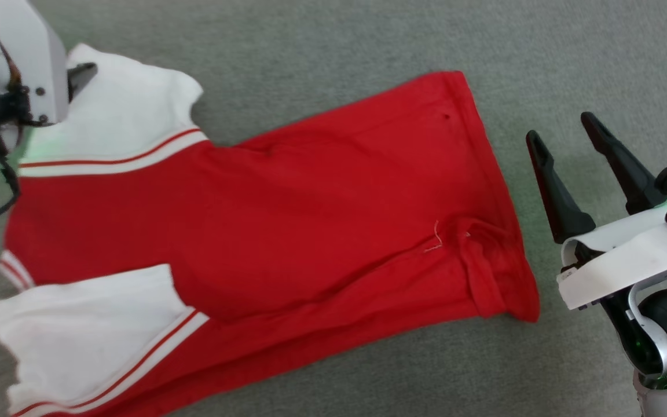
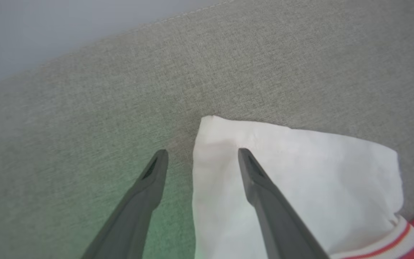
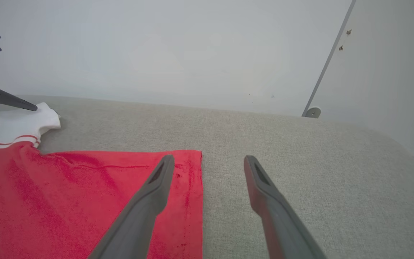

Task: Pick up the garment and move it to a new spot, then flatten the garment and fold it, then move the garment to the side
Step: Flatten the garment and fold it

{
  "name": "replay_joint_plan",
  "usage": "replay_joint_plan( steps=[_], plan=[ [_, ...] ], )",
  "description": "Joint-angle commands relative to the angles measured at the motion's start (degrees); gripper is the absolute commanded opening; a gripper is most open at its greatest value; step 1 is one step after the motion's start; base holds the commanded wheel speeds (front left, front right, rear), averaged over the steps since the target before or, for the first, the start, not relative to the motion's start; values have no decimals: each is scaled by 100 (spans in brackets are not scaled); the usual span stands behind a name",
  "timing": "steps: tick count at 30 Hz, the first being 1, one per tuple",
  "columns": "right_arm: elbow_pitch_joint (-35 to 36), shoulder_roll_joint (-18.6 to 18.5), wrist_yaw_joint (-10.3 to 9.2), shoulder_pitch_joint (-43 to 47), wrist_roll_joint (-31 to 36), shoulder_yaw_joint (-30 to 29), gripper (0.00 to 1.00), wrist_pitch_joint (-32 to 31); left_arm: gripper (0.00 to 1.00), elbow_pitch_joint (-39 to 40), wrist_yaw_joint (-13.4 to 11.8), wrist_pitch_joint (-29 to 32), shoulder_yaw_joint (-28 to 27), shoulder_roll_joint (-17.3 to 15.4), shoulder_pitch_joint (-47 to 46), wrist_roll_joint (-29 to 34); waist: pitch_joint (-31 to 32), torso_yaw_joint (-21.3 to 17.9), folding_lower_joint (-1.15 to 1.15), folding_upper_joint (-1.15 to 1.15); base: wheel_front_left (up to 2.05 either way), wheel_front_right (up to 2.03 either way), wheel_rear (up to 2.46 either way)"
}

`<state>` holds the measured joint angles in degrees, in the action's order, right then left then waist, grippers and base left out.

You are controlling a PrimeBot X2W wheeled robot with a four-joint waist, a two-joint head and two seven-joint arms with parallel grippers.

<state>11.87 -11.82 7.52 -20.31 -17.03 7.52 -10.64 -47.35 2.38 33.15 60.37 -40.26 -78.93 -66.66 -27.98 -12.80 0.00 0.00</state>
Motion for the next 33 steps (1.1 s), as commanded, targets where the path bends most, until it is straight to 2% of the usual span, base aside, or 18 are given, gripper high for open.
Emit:
replay_joint_plan(
  steps=[1,6,7,8,9,13,19,26,33],
  plan=[
    [-7,23,-7,71,11,1,100,-21,100,-62,8,26,-6,3,-71,-14,-245,-238,0,0,0,0,0],
    [-23,42,-7,101,-38,-11,100,-141,100,-464,-14,476,62,182,60,-169,-292,-268,0,0,0,0,0],
    [-11,47,-7,85,-59,-6,100,-191,96,-531,-29,601,71,239,113,-229,-289,-268,0,0,0,0,0],
    [2,55,-7,91,-85,1,100,-238,15,-570,-14,723,101,300,176,-265,-283,-265,0,0,0,0,0],
    [12,43,-7,94,-111,17,100,-316,0,-617,-20,859,131,343,224,-304,-276,-259,0,0,0,0,0],
    [62,-2,-7,-82,-227,57,100,-685,0,-685,6,1063,196,364,231,-302,-239,-220,0,0,0,0,0],
    [-272,-234,-7,-865,-463,231,100,-1531,0,-634,39,837,164,545,121,-256,-211,-55,0,0,0,0,0],
    [-1515,-446,-7,-2252,-736,627,100,-2277,0,-655,118,643,169,821,-11,-210,-262,214,0,0,0,0,0],
    [-3162,-390,-6,-3230,-1104,1160,100,-2960,0,-805,199,558,178,1030,-105,-202,-302,437,0,0,0,0,0]
  ],
)
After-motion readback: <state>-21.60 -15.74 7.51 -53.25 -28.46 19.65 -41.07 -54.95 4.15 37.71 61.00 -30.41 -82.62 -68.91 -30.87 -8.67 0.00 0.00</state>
